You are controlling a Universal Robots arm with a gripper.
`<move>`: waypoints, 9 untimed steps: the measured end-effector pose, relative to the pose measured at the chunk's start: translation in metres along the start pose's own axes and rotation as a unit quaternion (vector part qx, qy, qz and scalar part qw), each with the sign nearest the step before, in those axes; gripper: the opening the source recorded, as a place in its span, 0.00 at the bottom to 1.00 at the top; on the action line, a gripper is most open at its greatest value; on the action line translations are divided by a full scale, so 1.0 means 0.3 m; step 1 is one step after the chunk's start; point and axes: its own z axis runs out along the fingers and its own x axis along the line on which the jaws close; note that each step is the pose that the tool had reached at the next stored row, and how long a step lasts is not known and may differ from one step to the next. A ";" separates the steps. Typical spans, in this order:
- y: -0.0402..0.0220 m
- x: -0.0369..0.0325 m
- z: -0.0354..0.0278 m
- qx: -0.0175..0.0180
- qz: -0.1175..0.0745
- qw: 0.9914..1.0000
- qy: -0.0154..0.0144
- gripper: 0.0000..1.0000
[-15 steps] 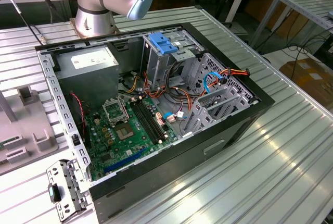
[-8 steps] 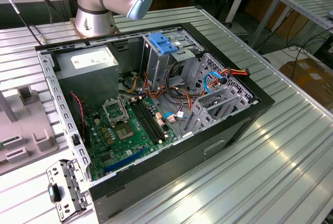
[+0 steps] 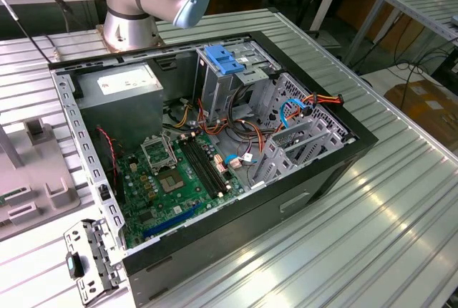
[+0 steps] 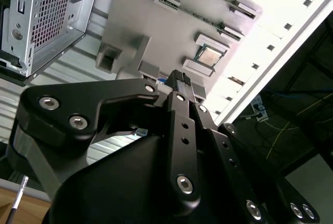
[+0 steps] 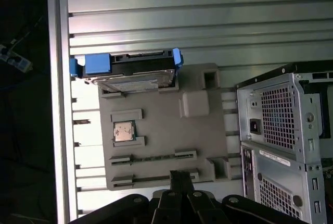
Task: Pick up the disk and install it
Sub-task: 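Reach for the disk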
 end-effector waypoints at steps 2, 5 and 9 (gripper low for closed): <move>0.005 0.004 0.001 0.000 0.000 1.000 0.000 0.11; 0.015 0.008 0.002 0.000 0.000 1.000 0.000 0.11; 0.032 0.016 0.004 0.000 0.000 1.000 0.000 0.11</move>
